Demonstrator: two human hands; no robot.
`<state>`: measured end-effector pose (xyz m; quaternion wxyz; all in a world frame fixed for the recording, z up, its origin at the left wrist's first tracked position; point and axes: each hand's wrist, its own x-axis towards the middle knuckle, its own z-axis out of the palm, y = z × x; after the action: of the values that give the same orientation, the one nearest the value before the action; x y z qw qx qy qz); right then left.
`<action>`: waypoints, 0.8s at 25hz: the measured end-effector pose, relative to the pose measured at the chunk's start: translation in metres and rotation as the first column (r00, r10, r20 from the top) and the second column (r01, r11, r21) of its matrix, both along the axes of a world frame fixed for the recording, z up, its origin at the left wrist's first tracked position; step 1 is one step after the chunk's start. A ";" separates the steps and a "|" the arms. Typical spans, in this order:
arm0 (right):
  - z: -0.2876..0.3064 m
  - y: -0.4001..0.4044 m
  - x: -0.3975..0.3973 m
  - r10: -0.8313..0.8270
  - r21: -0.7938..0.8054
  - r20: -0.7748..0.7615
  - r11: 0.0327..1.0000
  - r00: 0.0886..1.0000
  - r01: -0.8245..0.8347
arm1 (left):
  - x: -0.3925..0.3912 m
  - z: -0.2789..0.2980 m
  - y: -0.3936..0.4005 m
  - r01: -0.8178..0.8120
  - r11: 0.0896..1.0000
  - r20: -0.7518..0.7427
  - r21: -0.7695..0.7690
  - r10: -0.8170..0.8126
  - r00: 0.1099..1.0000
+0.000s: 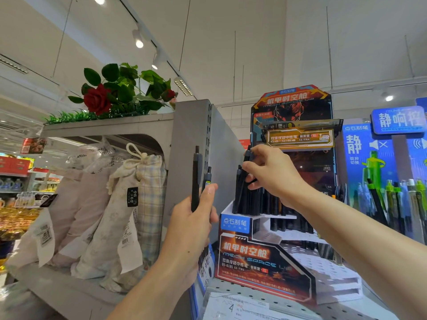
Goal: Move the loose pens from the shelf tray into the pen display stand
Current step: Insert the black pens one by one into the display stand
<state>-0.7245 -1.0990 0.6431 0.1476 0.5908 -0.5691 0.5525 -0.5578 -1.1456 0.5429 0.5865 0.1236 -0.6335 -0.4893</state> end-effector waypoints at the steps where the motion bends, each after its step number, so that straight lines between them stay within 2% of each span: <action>1: 0.000 -0.001 0.001 0.003 0.020 -0.002 1.000 1.000 -0.003 | 0.000 0.000 0.001 0.002 1.000 0.002 0.001 -0.002 1.000; 8: -0.006 -0.006 0.008 -0.083 0.132 -0.085 0.987 0.993 0.094 | -0.008 0.007 0.003 0.115 0.990 -0.063 0.086 -0.109 0.992; 14: -0.002 -0.006 0.012 -0.196 0.224 -0.149 0.948 0.969 0.226 | -0.006 0.000 0.002 0.056 0.997 -0.018 -0.045 -0.057 0.998; 17: -0.002 -0.007 0.012 -0.193 0.269 -0.133 0.937 0.972 0.223 | -0.007 0.000 -0.002 0.035 0.999 -0.008 0.003 -0.035 0.999; 20: -0.004 -0.008 0.015 -0.209 0.276 -0.175 0.928 0.962 0.252 | -0.009 0.004 -0.001 0.091 0.994 -0.056 0.064 -0.087 0.995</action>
<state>-0.7099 -1.1068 0.6395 0.1621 0.5729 -0.6989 0.3963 -0.5664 -1.1465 0.5465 0.5762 0.1019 -0.6059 -0.5390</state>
